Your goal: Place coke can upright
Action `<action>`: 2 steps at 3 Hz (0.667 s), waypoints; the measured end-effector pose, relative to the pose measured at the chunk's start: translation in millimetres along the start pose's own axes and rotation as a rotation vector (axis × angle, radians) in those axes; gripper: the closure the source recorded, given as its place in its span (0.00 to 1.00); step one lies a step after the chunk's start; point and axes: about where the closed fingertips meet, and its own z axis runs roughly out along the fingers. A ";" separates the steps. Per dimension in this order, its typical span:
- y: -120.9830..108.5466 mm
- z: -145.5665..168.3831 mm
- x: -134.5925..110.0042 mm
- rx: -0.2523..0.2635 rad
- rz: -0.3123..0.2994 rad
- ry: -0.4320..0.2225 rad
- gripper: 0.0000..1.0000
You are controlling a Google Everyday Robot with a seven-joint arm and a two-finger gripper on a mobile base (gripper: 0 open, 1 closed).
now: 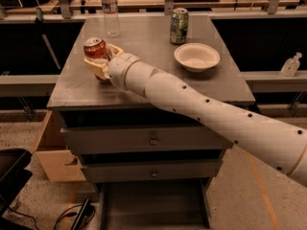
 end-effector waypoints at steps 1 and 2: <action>-3.7 -3.9 17.9 0.022 0.050 0.004 0.98; -2.1 -2.7 16.4 0.018 0.046 0.004 0.75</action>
Offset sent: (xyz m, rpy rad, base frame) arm 0.0021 -0.0060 -0.0154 0.0242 0.0345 -0.0189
